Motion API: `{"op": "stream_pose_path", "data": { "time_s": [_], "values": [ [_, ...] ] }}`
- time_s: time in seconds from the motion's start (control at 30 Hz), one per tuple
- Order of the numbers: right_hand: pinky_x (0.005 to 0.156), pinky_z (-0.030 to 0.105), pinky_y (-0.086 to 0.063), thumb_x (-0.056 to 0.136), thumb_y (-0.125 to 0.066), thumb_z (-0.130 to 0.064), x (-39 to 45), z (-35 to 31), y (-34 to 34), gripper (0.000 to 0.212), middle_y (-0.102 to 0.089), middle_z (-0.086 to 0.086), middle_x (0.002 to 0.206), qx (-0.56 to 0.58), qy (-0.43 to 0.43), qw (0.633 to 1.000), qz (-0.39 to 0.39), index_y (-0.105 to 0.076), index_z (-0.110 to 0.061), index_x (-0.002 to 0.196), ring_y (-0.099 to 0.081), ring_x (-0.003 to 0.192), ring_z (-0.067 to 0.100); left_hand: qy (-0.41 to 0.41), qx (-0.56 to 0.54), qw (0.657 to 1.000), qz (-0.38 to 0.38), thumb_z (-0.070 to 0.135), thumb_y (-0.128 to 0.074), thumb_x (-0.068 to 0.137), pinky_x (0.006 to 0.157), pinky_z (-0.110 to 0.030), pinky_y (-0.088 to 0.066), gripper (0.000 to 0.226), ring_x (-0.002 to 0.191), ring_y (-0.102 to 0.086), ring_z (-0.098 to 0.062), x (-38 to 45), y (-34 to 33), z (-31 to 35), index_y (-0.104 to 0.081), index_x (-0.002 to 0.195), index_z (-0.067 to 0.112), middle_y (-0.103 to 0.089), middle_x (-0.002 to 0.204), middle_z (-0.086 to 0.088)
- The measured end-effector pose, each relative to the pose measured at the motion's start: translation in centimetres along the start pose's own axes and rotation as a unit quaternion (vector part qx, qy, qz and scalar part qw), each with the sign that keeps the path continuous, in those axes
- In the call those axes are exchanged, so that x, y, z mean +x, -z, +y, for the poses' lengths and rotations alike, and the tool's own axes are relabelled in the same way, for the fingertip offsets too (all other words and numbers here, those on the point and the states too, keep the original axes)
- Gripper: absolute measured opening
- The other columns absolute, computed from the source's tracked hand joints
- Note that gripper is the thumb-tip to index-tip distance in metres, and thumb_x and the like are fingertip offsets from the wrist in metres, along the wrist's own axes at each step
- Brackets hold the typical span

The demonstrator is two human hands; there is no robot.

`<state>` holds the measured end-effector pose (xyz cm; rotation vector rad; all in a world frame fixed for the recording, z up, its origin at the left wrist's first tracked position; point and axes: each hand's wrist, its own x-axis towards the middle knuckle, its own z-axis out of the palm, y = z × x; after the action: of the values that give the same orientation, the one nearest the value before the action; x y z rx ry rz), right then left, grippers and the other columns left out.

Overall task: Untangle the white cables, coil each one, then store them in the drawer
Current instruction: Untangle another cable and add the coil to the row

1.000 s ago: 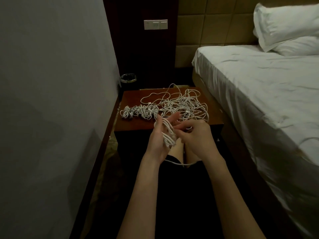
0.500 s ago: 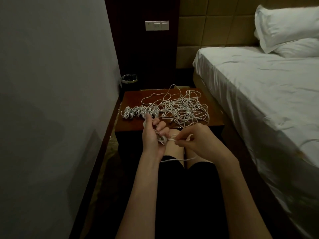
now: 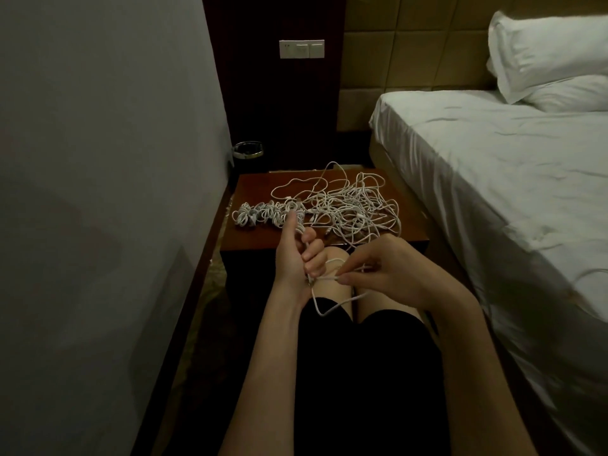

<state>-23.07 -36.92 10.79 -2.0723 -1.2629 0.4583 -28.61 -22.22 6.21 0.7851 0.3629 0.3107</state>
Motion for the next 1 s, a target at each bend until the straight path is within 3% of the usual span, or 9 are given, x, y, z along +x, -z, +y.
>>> {"op": "stream_pose_path", "data": {
  "time_s": [0.1, 0.27, 0.4, 0.47, 0.57, 0.73, 0.8, 0.9, 1.0],
  "values": [
    [0.066, 0.009, -0.041, 0.082, -0.074, -0.021, 0.4, -0.5, -0.9, 0.007, -0.06, -0.028, 0.066, 0.021, 0.027, 0.999, 0.023, -0.078, -0.02, 0.089, -0.058, 0.07, -0.01, 0.017, 0.038, 0.999, -0.009, 0.057, -0.035, 0.097, 0.032, -0.016, -0.018, 0.058, 0.029, -0.023, -0.006, 0.2, -0.3, -0.3, -0.033, 0.054, 0.018, -0.024, 0.038, 0.006],
    [0.078, 0.024, -0.051, 0.081, -0.075, -0.028, 0.9, -0.2, -1.7, 0.009, -0.07, -0.016, 0.082, 0.035, 0.003, 0.999, 0.037, -0.078, -0.021, 0.086, -0.063, 0.08, -0.006, 0.058, 0.087, 0.993, -0.047, 0.055, -0.04, 0.097, 0.039, -0.017, -0.034, 0.06, 0.035, -0.03, -0.008, 0.1, -0.5, -0.9, -0.035, 0.051, 0.016, -0.028, 0.042, 0.004],
    [0.066, 0.034, -0.055, 0.078, -0.077, -0.029, 0.9, -0.1, -2.0, 0.013, -0.069, -0.004, 0.072, 0.051, 0.007, 0.997, 0.063, -0.071, -0.018, 0.08, -0.064, 0.065, 0.007, 0.077, 0.119, 0.986, -0.086, 0.055, -0.044, 0.093, 0.048, -0.02, -0.036, 0.062, 0.046, -0.044, -0.01, 0.0, -0.9, -1.3, -0.052, 0.045, 0.017, -0.043, 0.049, 0.003],
    [0.064, 0.031, -0.056, 0.072, -0.082, -0.034, 0.8, 0.1, -1.9, 0.025, -0.068, -0.004, 0.072, 0.061, -0.018, 0.994, 0.092, -0.065, -0.018, 0.082, -0.066, 0.064, 0.007, 0.088, 0.162, 0.978, -0.099, 0.063, -0.046, 0.087, 0.049, -0.023, -0.032, 0.058, 0.049, -0.043, -0.011, 0.0, -0.8, -1.4, -0.058, 0.054, 0.018, -0.045, 0.054, 0.002],
    [0.067, 0.03, -0.058, 0.067, -0.084, -0.038, 0.8, 0.3, -1.7, 0.039, -0.07, 0.0, 0.078, 0.056, -0.064, 0.991, 0.102, -0.06, -0.013, 0.084, -0.068, 0.07, 0.012, 0.13, 0.168, 0.968, -0.135, 0.068, -0.045, 0.081, 0.035, -0.014, -0.031, 0.058, 0.034, -0.041, -0.006, 0.0, -0.3, -1.4, -0.059, 0.057, 0.017, -0.044, 0.046, 0.004],
    [0.059, 0.012, -0.046, 0.086, -0.068, -0.015, 0.2, 0.6, -0.8, 0.01, -0.071, 0.0, 0.07, 0.207, -0.021, 0.973, 0.096, -0.069, -0.006, 0.083, -0.065, 0.062, 0.002, 0.157, 0.072, 0.955, -0.24, 0.067, -0.057, 0.076, 0.026, -0.011, -0.02, 0.054, 0.025, -0.029, -0.002, 0.0, 0.5, -1.3, -0.053, 0.059, 0.016, -0.035, 0.042, 0.005],
    [0.063, 0.013, -0.047, 0.085, -0.07, -0.014, 0.2, 1.0, -0.9, 0.008, -0.072, 0.002, 0.07, 0.219, -0.018, 0.965, 0.143, -0.072, -0.008, 0.08, -0.066, 0.065, 0.006, 0.152, 0.081, 0.946, -0.274, 0.064, -0.065, 0.074, 0.027, -0.01, -0.023, 0.05, 0.027, -0.028, 0.0, 0.0, 0.5, -1.3, -0.058, 0.069, 0.015, -0.035, 0.046, 0.006],
    [0.065, 0.017, -0.052, 0.081, -0.074, -0.015, 0.6, 1.4, -1.5, 0.009, -0.072, 0.006, 0.071, 0.222, -0.051, 0.953, 0.202, -0.075, -0.007, 0.077, -0.069, 0.07, 0.012, 0.14, 0.139, 0.942, -0.273, 0.04, -0.07, 0.076, 0.029, -0.011, -0.018, 0.031, 0.029, -0.026, 0.0, -0.3, 0.1, -1.4, -0.06, 0.087, 0.013, -0.032, 0.047, 0.006],
    [0.062, 0.014, -0.051, 0.079, -0.077, -0.018, 0.7, 1.3, -1.7, 0.01, -0.072, 0.005, 0.07, 0.23, -0.073, 0.949, 0.202, -0.075, -0.009, 0.075, -0.069, 0.069, 0.009, 0.14, 0.159, 0.932, -0.295, 0.033, -0.076, 0.073, 0.031, -0.011, -0.015, 0.018, 0.029, -0.025, 0.0, -0.4, 0.4, -1.2, -0.063, 0.072, 0.02, -0.031, 0.047, 0.006]
  ]
}}
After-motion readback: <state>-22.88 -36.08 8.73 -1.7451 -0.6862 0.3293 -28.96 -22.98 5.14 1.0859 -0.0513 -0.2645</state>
